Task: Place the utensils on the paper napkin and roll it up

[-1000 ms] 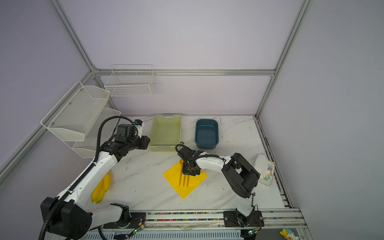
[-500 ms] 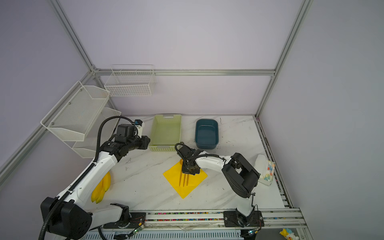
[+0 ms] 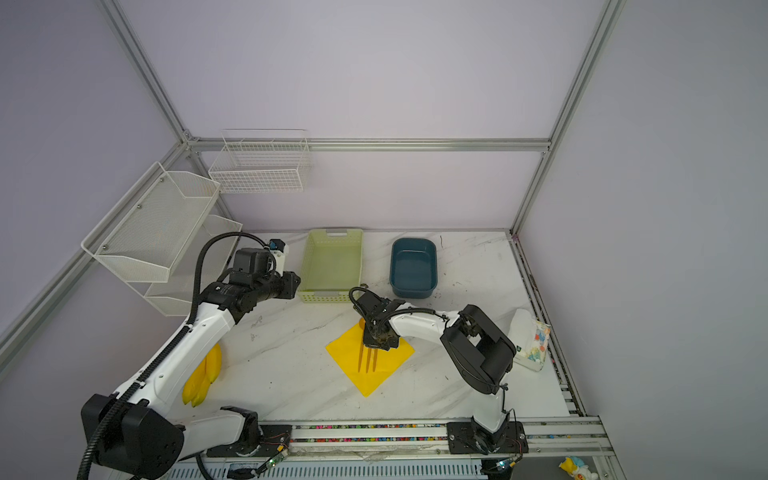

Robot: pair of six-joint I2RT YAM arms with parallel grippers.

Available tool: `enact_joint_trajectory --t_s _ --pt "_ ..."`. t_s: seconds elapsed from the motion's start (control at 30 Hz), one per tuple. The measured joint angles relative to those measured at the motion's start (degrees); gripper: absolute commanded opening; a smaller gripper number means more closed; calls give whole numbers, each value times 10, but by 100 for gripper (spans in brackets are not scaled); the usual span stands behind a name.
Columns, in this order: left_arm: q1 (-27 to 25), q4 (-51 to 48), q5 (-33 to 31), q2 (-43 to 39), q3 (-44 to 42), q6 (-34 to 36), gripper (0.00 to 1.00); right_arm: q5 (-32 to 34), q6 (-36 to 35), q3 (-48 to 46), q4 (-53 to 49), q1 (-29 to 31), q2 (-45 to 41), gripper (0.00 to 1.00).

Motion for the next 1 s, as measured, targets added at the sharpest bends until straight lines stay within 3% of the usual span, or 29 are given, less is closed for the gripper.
enact_joint_trajectory --t_s 0.3,0.53,0.83,1.0 --pt "0 0 0 0 0 0 35 11 0 9 -25 0 -2 31" --pt "0 0 0 0 0 0 35 15 0 16 -49 0 -27 31" --pt "0 0 11 0 0 0 33 15 -10 17 -50 -18 -63 25" --pt "-5 0 32 9 0 -4 25 9 -31 -4 -42 -46 -79 19"
